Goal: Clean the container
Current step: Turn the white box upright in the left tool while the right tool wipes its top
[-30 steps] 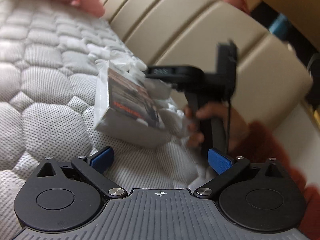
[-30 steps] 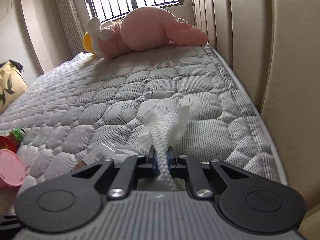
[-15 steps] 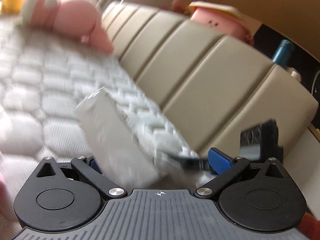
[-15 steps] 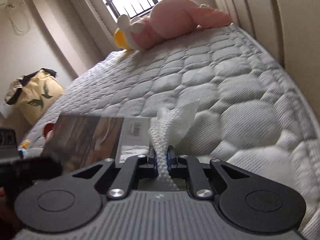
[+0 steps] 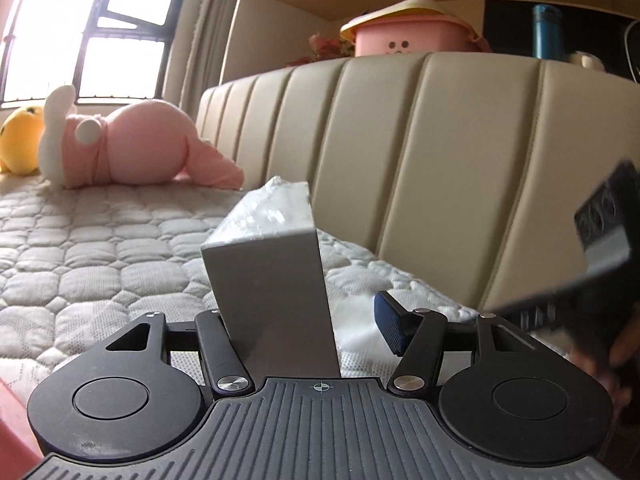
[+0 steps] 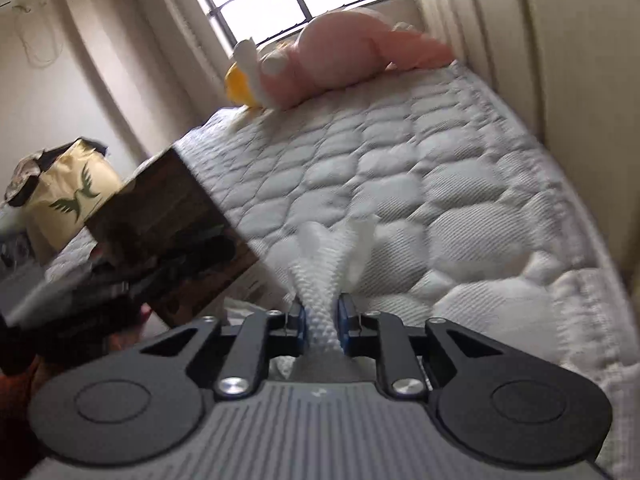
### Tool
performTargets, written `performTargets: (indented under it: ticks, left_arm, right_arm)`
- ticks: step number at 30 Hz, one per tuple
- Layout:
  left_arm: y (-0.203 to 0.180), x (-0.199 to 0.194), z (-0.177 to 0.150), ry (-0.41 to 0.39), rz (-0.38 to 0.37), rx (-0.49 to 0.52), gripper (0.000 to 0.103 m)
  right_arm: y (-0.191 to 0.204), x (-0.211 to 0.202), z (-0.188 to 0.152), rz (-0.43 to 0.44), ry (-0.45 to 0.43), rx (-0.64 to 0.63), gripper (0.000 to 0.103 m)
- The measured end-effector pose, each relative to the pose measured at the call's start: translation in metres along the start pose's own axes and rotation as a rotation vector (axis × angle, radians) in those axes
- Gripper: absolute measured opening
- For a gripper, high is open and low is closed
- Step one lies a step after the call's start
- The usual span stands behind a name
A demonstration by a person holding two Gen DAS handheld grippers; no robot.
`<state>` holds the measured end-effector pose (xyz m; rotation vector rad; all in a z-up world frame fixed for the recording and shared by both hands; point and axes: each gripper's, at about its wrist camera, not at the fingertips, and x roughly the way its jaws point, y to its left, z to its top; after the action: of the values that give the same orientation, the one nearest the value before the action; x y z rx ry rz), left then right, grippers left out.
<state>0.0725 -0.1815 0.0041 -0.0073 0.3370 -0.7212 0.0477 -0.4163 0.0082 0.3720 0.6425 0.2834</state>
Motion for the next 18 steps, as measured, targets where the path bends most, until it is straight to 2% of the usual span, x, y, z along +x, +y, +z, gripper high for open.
performTargets:
  ticks: [1,3,7,11,13,15,18]
  left_arm:
    - [-0.002,0.0,-0.002,-0.005,-0.001,0.014,0.064]
    - [-0.004,-0.003,-0.005,-0.016,-0.005,0.034,0.064]
    - [-0.012,-0.005,-0.01,-0.046,-0.006,0.091,0.064]
    - [-0.021,-0.006,-0.009,-0.077,-0.017,0.134,0.064]
    - [-0.021,-0.007,-0.01,-0.083,-0.017,0.129,0.064]
    - [-0.019,-0.007,-0.01,-0.085,-0.015,0.118,0.064]
    - [-0.016,-0.008,-0.009,-0.085,-0.017,0.09,0.064]
  right_arm:
    - [0.002,-0.007,0.006,0.006,-0.026,0.002,0.013]
    - [0.008,-0.021,0.017,0.022,-0.078,0.003,0.012]
    - [0.043,-0.042,0.038,0.136,-0.16,-0.045,0.012]
    - [0.084,-0.047,0.045,0.285,-0.153,-0.125,0.012]
    - [0.106,-0.042,0.039,0.283,-0.116,-0.213,0.012]
    - [0.119,-0.033,0.031,0.227,-0.082,-0.291,0.012]
    - [0.117,-0.028,0.027,0.19,-0.064,-0.291,0.012]
